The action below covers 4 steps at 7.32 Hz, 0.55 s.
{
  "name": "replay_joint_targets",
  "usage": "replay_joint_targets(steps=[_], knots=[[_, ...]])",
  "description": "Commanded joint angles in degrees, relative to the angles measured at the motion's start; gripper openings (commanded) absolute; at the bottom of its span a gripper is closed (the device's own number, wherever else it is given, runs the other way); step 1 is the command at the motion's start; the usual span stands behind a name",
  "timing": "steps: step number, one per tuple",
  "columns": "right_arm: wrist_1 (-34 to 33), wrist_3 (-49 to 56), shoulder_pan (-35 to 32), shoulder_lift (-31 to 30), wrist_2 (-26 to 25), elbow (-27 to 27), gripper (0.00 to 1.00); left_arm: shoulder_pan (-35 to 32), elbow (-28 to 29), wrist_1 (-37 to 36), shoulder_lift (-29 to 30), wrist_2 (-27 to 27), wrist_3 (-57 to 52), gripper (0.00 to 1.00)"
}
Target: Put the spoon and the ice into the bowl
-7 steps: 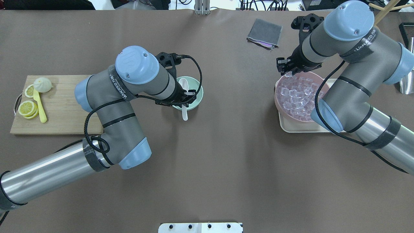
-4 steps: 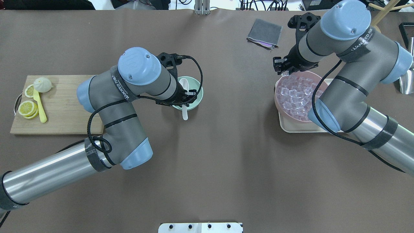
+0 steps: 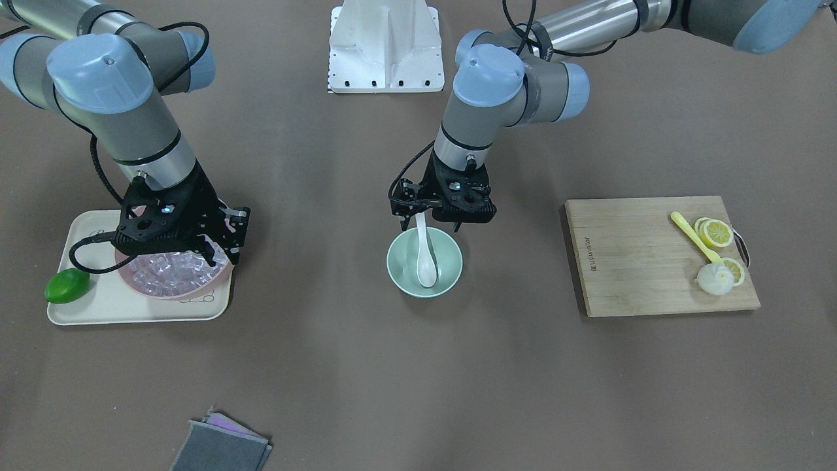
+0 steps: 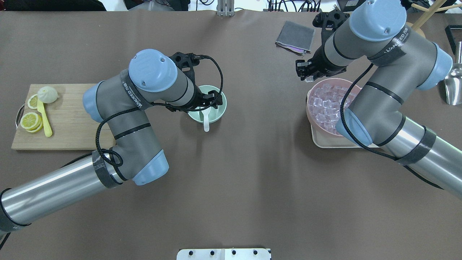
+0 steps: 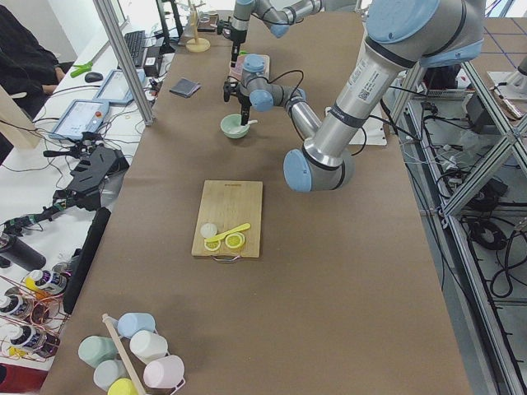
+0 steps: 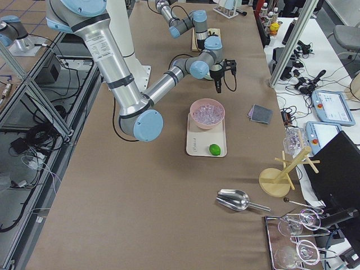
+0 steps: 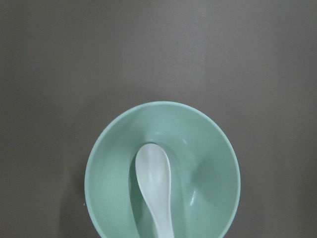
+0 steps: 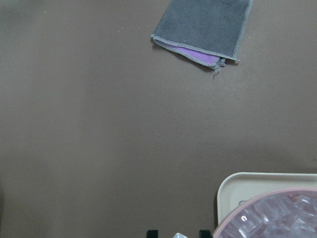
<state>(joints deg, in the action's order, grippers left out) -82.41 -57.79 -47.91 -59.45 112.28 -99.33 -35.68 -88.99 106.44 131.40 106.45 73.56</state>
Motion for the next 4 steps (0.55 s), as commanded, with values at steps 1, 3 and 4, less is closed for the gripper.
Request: replay_joint_targets(steps=[1,3,4], knots=[[0.5,-4.8,2.8,3.7,-2.5,1.5,0.00,-4.1,-0.2,-2.0,-0.2,0.3,-4.4,0.98],[0.7,-5.3,5.7,5.6,-5.7,2.7,0.00,-7.8,-2.0,-6.1,-1.1,0.3,-13.2,0.98],[0.8,-7.3,8.2,7.3,-9.5,3.6,0.00,-9.7,-5.8,-9.0,-2.9,0.4,-15.4,0.98]])
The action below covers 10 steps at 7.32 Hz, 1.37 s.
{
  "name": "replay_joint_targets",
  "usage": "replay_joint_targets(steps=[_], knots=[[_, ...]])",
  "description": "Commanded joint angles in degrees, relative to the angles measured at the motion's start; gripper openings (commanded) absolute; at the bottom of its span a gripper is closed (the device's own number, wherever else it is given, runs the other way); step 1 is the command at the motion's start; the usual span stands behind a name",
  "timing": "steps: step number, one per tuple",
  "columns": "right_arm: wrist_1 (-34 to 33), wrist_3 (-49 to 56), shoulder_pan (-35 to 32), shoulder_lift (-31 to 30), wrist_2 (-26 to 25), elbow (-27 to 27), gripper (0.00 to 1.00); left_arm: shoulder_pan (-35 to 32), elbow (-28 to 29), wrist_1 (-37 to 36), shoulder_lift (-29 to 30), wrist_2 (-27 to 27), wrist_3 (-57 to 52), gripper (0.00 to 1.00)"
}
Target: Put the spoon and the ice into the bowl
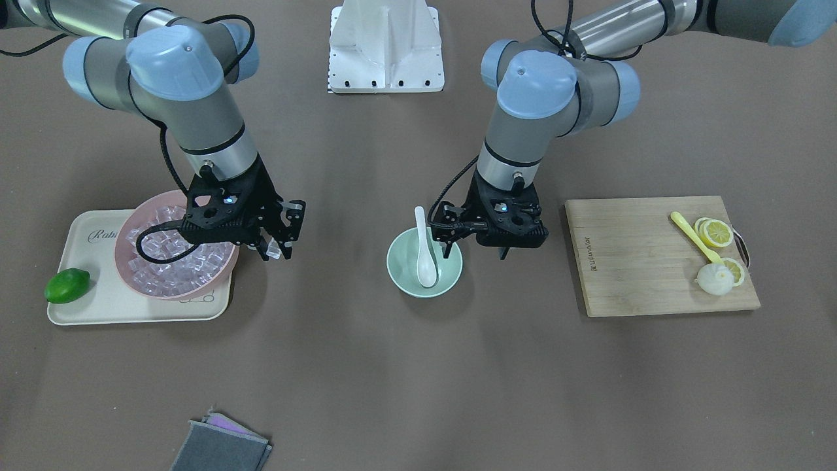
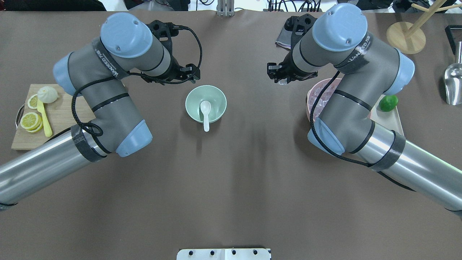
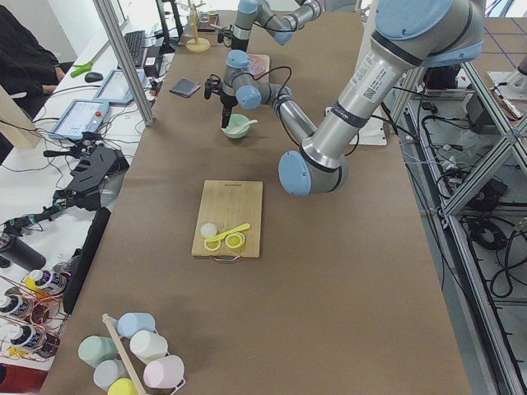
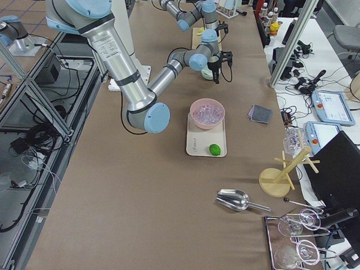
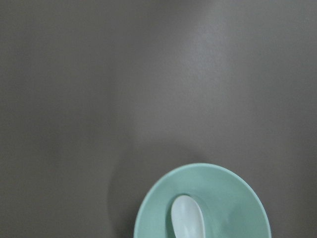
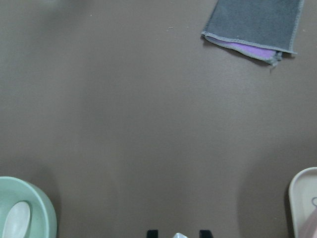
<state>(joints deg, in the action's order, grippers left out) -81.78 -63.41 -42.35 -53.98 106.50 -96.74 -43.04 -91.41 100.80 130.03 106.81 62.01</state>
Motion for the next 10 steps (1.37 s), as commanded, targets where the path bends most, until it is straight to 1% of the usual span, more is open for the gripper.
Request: replay_joint_targets(steps=[1,2,3,4,6,8,10], knots=[[0.5,-5.3,4.9,3.5,-7.0,2.0,0.00,-3.6,-6.6,-5.7,-3.8,0.0,-6.4,0.98],[2.3,-7.9,7.2,5.1,-9.3,3.9,0.00,-4.8,-8.3,-6.3,-5.5,-0.1,-9.6,0.98],[3.5,-9.6,9.6,6.7,-14.1,6.7,0.00,-5.6,-9.2,-6.2,-6.5,0.0,-9.9,0.98],[5.3,-11.7,10.9,8.3,-16.6,9.1,0.00,-5.8,-9.4,-6.2,-6.5,0.0,-9.9,0.98],[5.7,-14.1,12.4,11.8,-18.6,12.7,0.00,-5.9,-9.8,-6.1,-6.8,0.0,-9.9,0.98],[7.1,-14.1,13.1,12.1,-19.1,13.6,0.00,-5.8,-9.5,-6.1,-6.8,0.0,-9.9,0.98],[9.0,-14.1,14.0,13.0,-20.4,15.6,0.00,-5.8,-9.4,-6.1,-6.6,-0.1,-9.9,0.98]])
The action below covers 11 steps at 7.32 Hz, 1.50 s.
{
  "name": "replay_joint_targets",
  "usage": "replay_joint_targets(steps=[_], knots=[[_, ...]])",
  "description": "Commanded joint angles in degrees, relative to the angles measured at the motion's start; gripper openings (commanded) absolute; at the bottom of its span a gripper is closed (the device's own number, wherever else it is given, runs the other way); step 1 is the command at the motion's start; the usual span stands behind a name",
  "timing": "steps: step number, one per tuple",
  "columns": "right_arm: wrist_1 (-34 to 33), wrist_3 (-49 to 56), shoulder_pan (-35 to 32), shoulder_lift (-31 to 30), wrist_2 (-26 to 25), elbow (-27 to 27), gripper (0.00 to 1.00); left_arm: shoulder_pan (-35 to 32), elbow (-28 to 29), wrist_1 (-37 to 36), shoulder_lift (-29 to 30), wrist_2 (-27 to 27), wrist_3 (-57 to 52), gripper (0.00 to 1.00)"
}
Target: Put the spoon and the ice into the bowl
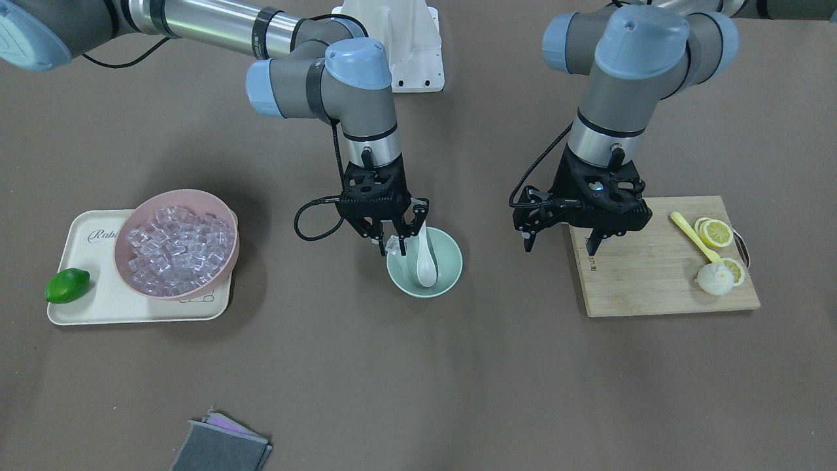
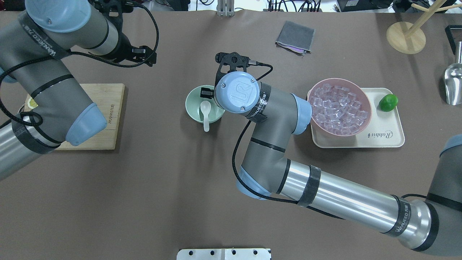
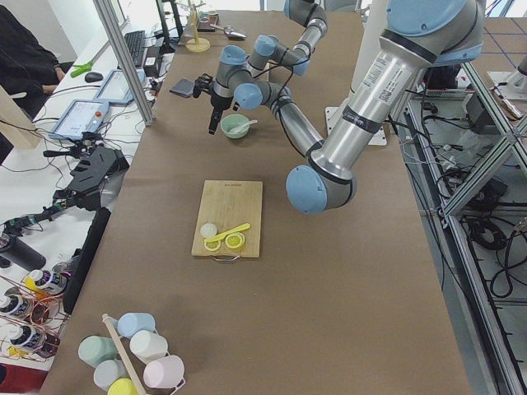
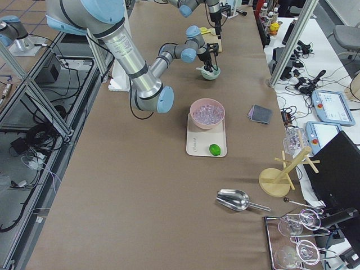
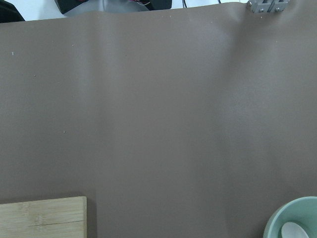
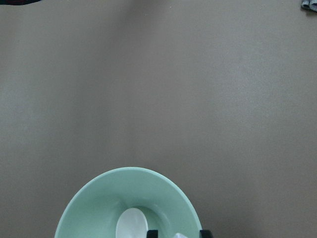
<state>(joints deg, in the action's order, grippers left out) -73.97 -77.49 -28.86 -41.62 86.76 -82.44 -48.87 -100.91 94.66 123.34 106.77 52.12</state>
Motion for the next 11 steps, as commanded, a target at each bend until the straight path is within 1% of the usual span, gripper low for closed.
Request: replay_joint_targets(steps=[1,2,3,4,5,6,7,8,9,10,11], knots=[[1.3,0.0,0.9,0.8,-1.6,1.3,0.00,-0.1,0.2,0.0,0.1,-0.1,0.0,0.98],[1.3,-0.1,1.1,1.0,-1.6,1.4,0.00,-0.1,0.2,0.0,0.0,-0.1,0.0,0.98],[1.3,-0.1,1.2,1.3,-1.6,1.4,0.43,-0.1,0.2,0.0,0.0,-0.1,0.0,0.98],[1.3,0.0,1.3,1.1,-1.4,1.4,0.96,-0.1,0.2,0.0,0.0,-0.1,0.1,0.98],[1.3,-0.2,1.3,1.0,-1.4,1.1,1.00,-0.1,0.3,0.0,0.0,-0.1,0.0,0.98],[1.3,-0.2,1.3,0.9,-1.1,0.6,1.00,-0.1,0.3,-0.1,0.0,-0.1,0.1,0.98],[1.0,0.4,0.2,0.4,0.7,-0.8,1.00,0.0,0.2,-0.1,0.0,-0.2,0.3,0.98],[0.5,0.8,-2.7,-2.2,6.7,-3.6,1.00,-0.1,0.1,0.4,-0.1,-0.1,0.0,0.98],[0.4,3.2,-5.7,-7.9,11.1,-7.8,1.00,-0.2,-0.2,0.8,-0.2,-0.2,0.3,0.98],[-3.3,8.5,-8.9,-12.8,14.8,-12.5,1.00,-0.6,-0.3,1.1,-0.7,-1.6,0.6,0.98],[-12.4,15.0,-13.3,-14.7,20.8,-17.4,1.00,-0.5,-2.0,1.1,-3.2,-4.2,0.8,0.98]])
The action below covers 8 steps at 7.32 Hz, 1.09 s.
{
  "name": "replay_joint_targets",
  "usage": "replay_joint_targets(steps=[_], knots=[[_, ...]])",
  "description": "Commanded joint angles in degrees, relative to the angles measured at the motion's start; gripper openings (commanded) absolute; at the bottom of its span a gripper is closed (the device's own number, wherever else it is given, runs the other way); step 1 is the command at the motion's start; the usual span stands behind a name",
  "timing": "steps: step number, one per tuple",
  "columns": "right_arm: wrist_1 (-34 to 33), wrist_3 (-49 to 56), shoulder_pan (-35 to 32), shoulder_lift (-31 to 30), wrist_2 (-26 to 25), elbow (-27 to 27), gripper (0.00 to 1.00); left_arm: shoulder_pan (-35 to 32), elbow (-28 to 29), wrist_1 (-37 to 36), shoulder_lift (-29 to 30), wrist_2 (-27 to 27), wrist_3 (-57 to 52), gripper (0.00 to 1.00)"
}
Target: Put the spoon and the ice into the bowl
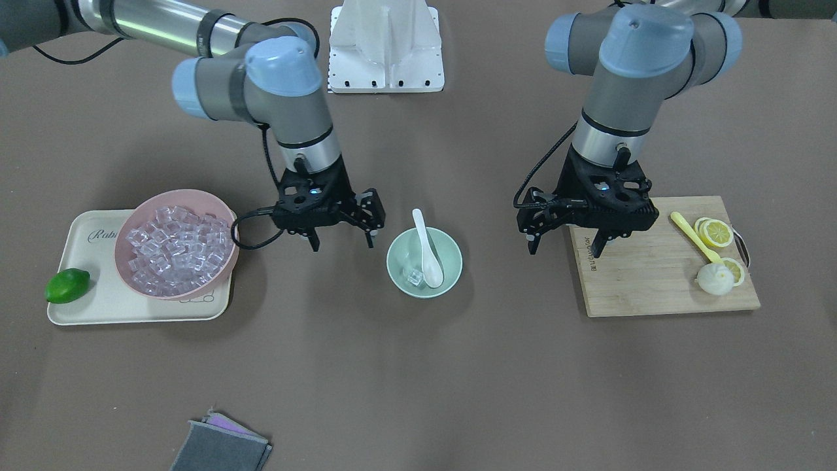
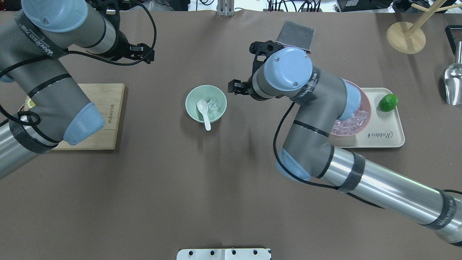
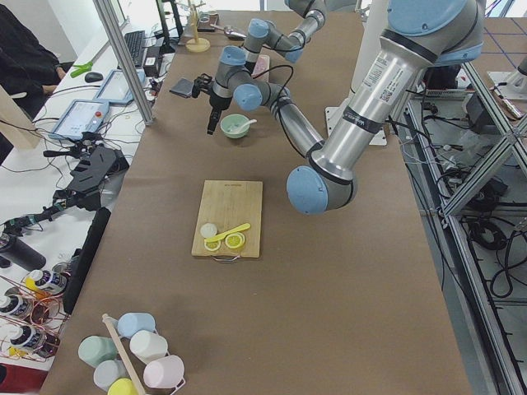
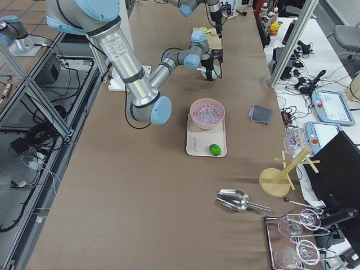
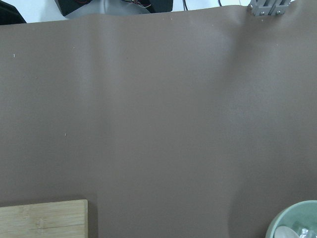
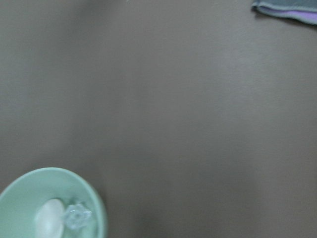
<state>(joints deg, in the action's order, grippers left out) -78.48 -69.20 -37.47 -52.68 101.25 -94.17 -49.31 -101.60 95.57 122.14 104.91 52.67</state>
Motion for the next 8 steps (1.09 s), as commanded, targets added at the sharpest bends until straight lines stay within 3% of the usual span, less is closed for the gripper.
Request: replay_joint_targets(steps=[1,3,4,5,6,7,8], knots=[[-17.1,13.6,-8.5,-5.0,11.1,-10.0,1.00,-0.1,-2.1,0.2,-3.2,-3.6,0.2,0.98],[-28.4,28.6,-15.6,-11.6,16.7,-17.2,1.00,-0.1,-1.9,2.1,-4.8,-5.4,-0.4,0.98],[-28.5,34.9,-19.2,-18.7,18.3,-20.5,1.00,-0.1,-2.3,3.6,-6.7,-6.9,-0.5,0.98],[-28.2,42.9,-24.4,-24.2,20.5,-20.9,1.00,-0.8,-2.5,2.7,-7.3,-3.6,-0.5,0.98],[-28.2,51.2,-28.6,-29.0,20.9,-20.0,1.00,-5.8,-2.7,-1.1,-7.7,4.4,-2.6,0.98],[-28.1,56.5,-32.2,-32.2,20.9,-19.0,1.00,-11.6,-3.3,-5.4,-8.0,10.3,-14.1,0.98],[-27.9,56.7,-33.3,-34.1,20.9,-17.0,1.00,-17.9,-3.5,-7.7,-11.0,12.8,-24.8,0.98]])
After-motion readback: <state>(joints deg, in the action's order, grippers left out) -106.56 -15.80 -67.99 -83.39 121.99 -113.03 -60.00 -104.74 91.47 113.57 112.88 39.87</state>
